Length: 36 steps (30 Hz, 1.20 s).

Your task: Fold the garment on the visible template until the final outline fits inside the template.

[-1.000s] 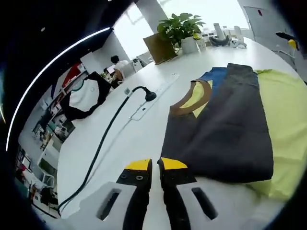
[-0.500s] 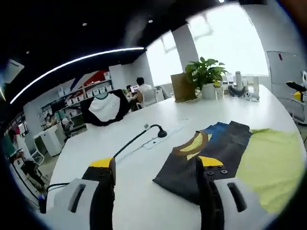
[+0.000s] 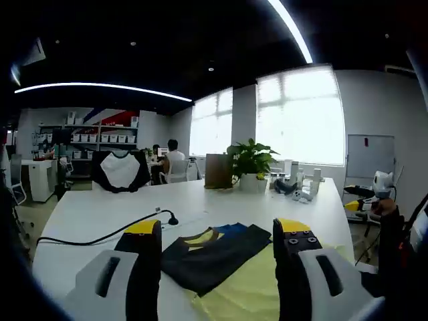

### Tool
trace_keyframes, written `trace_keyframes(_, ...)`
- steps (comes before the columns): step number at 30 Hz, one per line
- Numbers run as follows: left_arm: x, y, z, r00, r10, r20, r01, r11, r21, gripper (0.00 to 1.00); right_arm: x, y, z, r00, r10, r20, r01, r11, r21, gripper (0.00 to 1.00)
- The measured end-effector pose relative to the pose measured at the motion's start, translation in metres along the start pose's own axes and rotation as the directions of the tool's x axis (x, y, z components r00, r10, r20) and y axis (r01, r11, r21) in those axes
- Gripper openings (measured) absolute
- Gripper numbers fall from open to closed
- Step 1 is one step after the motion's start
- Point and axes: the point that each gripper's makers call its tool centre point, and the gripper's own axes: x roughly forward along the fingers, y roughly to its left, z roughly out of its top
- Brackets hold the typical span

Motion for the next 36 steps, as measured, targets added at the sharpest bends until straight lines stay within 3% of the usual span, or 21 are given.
trace_keyframes(2,-0.021,-0.010,0.001,1.000,0.019,0.008,-0.019,0.999,0.037,0.70,-0.001,-0.001,0.003,1.000,-0.010,0.010,0.010,1.000,-0.004,0.80)
trace_keyframes(4,-0.038,-0.008,-0.002,0.997,0.079,-0.004,-0.079,0.997,0.019,0.74,-0.001,0.001,0.002,1.000,-0.004,0.000,0.004,1.000,0.005,0.80)
trace_keyframes(8,-0.062,-0.014,-0.005,0.995,0.099,-0.005,-0.098,0.995,0.028,0.77,0.001,0.005,-0.004,0.999,0.016,-0.032,-0.014,0.998,0.060,0.79)
trace_keyframes(12,-0.092,0.000,-0.009,0.978,0.207,-0.019,-0.204,0.974,0.094,0.82,0.003,0.006,0.006,1.000,-0.008,0.006,0.008,1.000,0.027,0.80)
trace_keyframes(15,-0.118,0.006,-0.006,0.966,0.258,0.016,-0.259,0.963,0.082,0.81,0.005,0.012,0.010,1.000,0.014,0.026,-0.014,0.999,0.034,0.83)
trace_keyframes(18,-0.127,0.005,-0.003,0.960,0.277,0.030,-0.279,0.954,0.109,0.81,0.009,0.016,0.008,1.000,0.027,0.014,-0.027,0.999,0.043,0.87)
trace_keyframes(20,-0.127,0.007,0.002,0.952,0.303,0.044,-0.306,0.937,0.170,0.81,0.010,0.018,0.010,1.000,0.025,0.014,-0.026,0.999,0.026,0.92)
trace_keyframes(23,-0.123,0.002,-0.002,0.952,0.304,0.021,-0.299,0.919,0.256,0.83,0.010,0.020,0.022,0.997,0.028,0.072,-0.025,0.999,-0.044,0.99)
trace_keyframes(25,-0.118,-0.004,-0.010,0.964,0.265,-0.004,-0.252,0.921,0.297,0.87,0.011,0.019,0.021,0.997,0.032,0.070,-0.030,0.999,-0.033,0.99)
trace_keyframes(28,-0.119,-0.005,-0.031,0.966,0.241,-0.099,-0.211,0.947,0.243,0.88,0.017,0.026,0.011,0.998,0.057,0.021,-0.056,0.998,-0.032,0.99)
trace_keyframes(31,-0.112,-0.007,-0.035,0.968,0.231,-0.100,-0.199,0.945,0.259,0.86,0.021,0.035,0.007,0.996,0.087,-0.009,-0.087,0.996,-0.011,0.99)
trace_keyframes(32,-0.111,-0.008,-0.037,0.967,0.229,-0.108,-0.194,0.943,0.269,0.86,0.022,0.042,0.014,0.993,0.113,0.034,-0.113,0.994,0.010,0.99)
trace_keyframes(34,-0.110,-0.011,-0.048,0.960,0.221,-0.173,-0.160,0.936,0.312,0.86,0.021,0.053,0.026,0.985,0.155,0.080,-0.155,0.988,-0.006,0.98)
trace_keyframes(36,-0.109,-0.013,-0.055,0.956,0.215,-0.198,-0.143,0.936,0.321,0.86,0.023,0.058,0.024,0.985,0.167,0.050,-0.166,0.986,-0.030,0.97)
